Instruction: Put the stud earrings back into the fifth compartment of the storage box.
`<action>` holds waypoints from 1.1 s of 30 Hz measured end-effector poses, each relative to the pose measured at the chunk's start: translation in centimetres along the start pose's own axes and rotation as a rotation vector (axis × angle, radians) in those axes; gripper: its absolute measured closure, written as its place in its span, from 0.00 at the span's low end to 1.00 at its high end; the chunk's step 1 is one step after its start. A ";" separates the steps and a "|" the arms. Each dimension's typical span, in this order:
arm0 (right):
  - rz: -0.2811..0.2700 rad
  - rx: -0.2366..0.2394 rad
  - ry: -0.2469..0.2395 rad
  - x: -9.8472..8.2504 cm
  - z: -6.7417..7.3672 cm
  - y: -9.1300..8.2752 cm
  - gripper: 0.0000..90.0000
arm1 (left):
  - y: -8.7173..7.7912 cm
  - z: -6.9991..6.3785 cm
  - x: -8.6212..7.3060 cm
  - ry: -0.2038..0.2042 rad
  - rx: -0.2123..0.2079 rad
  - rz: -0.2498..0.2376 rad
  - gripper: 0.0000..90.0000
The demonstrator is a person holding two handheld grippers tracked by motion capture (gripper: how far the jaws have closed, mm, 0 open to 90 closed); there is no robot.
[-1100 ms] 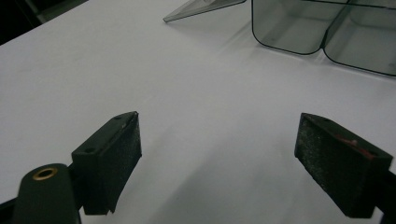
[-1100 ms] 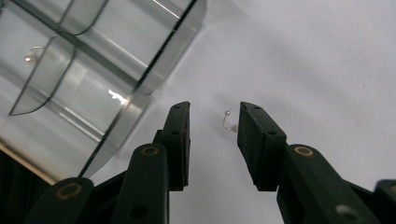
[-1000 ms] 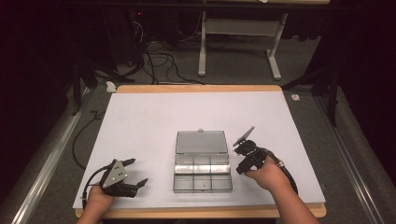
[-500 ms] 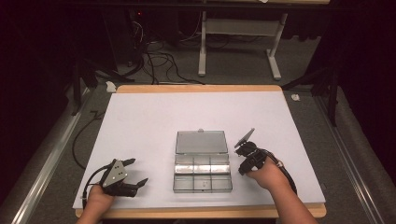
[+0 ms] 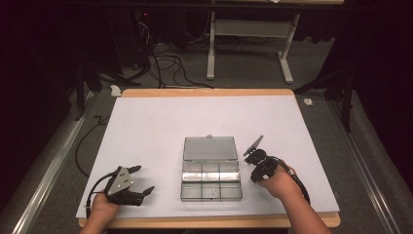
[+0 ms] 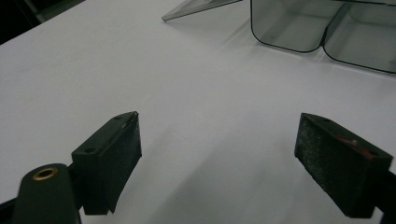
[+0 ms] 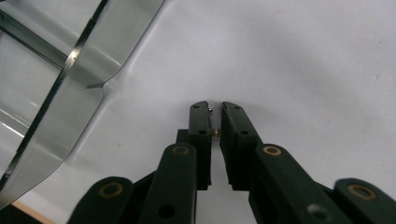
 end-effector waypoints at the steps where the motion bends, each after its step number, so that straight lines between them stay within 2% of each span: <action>1: -0.001 0.009 -0.007 0.0 0.0 -0.1 0.96 | 0.0 0.0 0.0 0.001 -0.002 0.000 0.17; 4: -0.007 0.010 -0.013 0.0 0.1 -0.5 0.96 | 0.1 0.1 0.0 -0.015 -0.004 0.005 0.17; 7: -0.012 0.020 -0.005 0.1 0.2 -1.1 0.96 | 0.0 0.0 0.0 0.000 -0.002 0.000 0.17; 11: -0.014 0.025 -0.009 0.1 0.6 -1.9 0.96 | 0.0 0.1 0.0 -0.014 -0.003 0.004 0.17; 13: -0.019 0.029 -0.006 0.2 0.7 -2.2 0.96 | 0.0 0.0 0.0 -0.001 -0.001 -0.001 0.17; 15: -0.018 0.032 -0.010 0.2 1.0 -2.5 0.96 | 0.0 0.0 0.0 -0.008 -0.005 0.002 0.17; 17: -0.021 0.028 -0.032 0.3 1.2 -2.8 0.96 | 0.1 0.1 0.0 -0.016 -0.004 0.004 0.17; 20: -0.024 0.029 -0.027 0.4 1.7 -3.4 0.96 | 0.0 0.0 0.0 0.001 -0.001 -0.003 0.17; 23: -0.027 0.023 -0.048 0.5 2.0 -3.9 0.96 | 0.0 0.1 0.0 -0.017 -0.003 0.001 0.17; 26: -0.033 0.024 -0.055 0.7 2.4 -4.4 0.96 | 0.0 0.1 0.0 -0.001 0.003 -0.005 0.17; 30: -0.033 0.026 -0.073 0.8 3.0 -4.9 0.96 | 0.0 0.2 0.0 -0.016 0.002 -0.003 0.17; 33: -0.038 0.030 -0.083 1.0 3.4 -5.1 0.96 | 0.0 0.1 0.1 -0.006 0.006 -0.009 0.17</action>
Point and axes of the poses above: each handheld gripper's, and its own axes: y roughly forward along the jaws, x roughly out of its top, z roughly to its left, the point moved 10 cm from there along y, roughly forward along the jaws, and after that the axes turned 3 degrees about -y, right-handed, at the moved point
